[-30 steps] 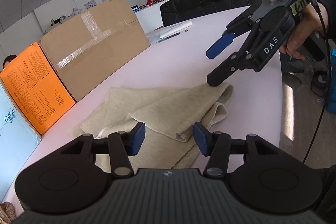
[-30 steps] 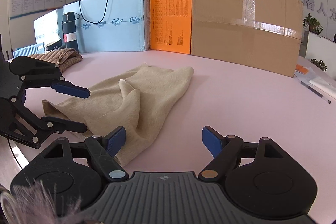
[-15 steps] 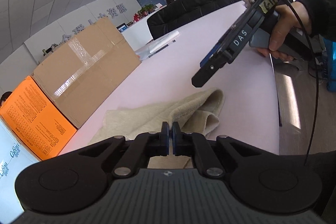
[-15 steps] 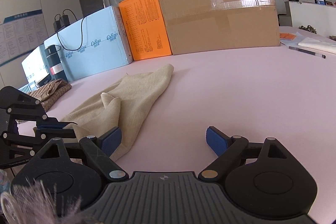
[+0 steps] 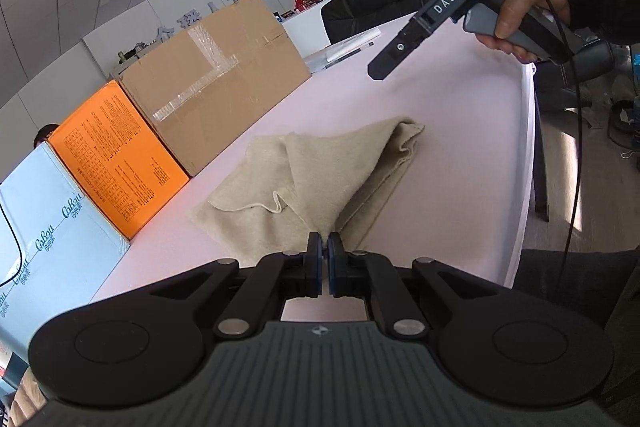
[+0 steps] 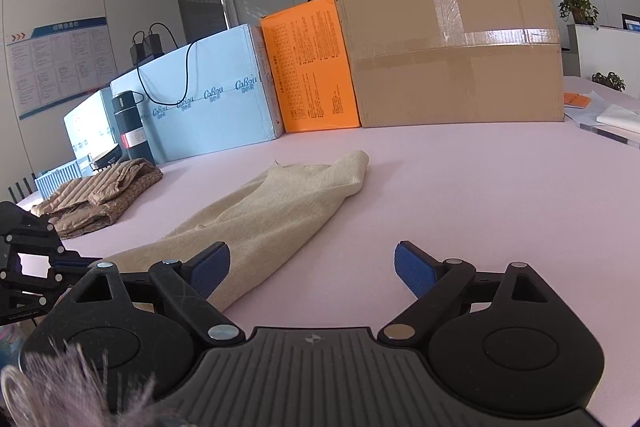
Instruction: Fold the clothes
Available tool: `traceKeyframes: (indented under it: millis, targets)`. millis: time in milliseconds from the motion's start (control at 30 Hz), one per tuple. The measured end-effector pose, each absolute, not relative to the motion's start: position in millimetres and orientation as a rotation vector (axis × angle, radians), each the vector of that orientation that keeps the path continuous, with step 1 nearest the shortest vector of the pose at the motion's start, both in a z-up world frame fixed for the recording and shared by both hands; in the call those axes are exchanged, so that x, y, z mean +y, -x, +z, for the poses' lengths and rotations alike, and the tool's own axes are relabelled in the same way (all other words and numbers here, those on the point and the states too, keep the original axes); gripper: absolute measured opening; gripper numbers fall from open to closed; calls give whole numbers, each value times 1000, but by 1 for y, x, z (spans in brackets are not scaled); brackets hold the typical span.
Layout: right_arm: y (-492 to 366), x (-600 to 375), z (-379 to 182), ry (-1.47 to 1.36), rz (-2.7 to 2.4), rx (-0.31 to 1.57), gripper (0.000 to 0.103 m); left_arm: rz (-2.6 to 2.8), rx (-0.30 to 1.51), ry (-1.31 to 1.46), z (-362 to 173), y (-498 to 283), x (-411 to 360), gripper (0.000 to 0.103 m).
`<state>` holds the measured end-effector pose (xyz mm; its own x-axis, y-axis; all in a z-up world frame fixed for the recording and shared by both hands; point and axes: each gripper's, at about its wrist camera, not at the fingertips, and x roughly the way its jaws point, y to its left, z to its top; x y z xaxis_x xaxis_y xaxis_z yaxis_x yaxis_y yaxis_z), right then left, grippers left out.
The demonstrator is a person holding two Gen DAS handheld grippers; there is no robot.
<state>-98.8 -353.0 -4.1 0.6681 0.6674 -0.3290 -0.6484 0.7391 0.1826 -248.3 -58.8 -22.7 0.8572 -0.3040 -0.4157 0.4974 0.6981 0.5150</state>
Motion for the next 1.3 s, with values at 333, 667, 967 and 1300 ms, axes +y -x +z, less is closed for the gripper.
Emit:
traceKeyframes:
  millis: [333,667,967,1300]
  targets:
    - [41,-260,38,303,822,266,89,-440,283,-487,-21,250,-43,19]
    - [-49,-145,12,680,1043,381,56,-554,256,-129,-6,226,-54,66]
    - [-89,-113,-3,700,1098,556,22,-592,339,-157,-24,207,-78,82]
    - [-81,-118,8,628,1003,437,6,-599,372,-216,-33,205,-88,82]
